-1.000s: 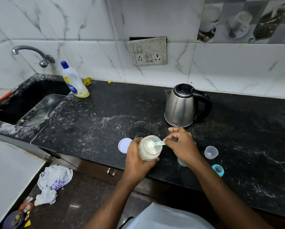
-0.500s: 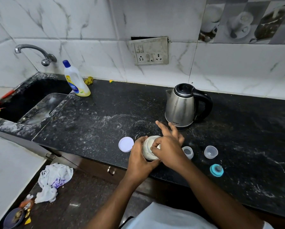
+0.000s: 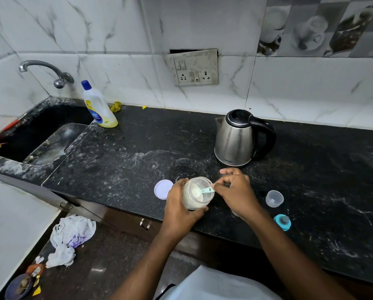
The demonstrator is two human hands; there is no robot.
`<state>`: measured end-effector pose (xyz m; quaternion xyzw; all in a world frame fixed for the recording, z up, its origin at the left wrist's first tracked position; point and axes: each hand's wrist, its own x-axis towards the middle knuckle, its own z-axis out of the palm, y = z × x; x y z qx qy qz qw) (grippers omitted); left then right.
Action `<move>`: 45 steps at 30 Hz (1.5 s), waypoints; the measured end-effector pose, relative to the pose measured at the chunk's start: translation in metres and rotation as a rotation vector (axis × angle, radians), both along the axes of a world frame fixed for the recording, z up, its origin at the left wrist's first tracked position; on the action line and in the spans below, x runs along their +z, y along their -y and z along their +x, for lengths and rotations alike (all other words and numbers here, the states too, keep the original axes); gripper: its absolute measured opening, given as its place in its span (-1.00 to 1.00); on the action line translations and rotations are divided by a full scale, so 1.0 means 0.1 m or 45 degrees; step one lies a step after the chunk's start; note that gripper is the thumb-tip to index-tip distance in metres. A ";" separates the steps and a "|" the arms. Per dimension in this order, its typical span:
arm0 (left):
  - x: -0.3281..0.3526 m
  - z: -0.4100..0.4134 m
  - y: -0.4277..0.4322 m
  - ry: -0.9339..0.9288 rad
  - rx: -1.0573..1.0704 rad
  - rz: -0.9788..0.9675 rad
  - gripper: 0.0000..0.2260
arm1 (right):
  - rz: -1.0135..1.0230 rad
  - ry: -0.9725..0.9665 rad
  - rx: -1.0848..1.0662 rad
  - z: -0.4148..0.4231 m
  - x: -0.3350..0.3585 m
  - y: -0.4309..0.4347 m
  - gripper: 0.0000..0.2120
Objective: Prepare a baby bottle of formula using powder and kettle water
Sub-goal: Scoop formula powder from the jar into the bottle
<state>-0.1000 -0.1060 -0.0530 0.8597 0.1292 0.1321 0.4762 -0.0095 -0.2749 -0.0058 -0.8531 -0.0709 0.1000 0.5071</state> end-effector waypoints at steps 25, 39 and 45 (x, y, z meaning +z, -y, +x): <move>-0.11 0.10 0.00 0.008 0.019 -0.072 -0.19 | 0.229 -0.274 0.019 0.05 0.14 0.16 -0.87; -0.52 0.25 -0.12 -0.083 0.046 -0.189 -0.17 | 0.450 -0.506 -0.142 0.22 0.17 0.52 -0.90; -0.36 0.14 0.01 0.142 0.116 -0.078 0.13 | 0.518 -0.558 -0.139 0.22 0.22 0.83 -0.88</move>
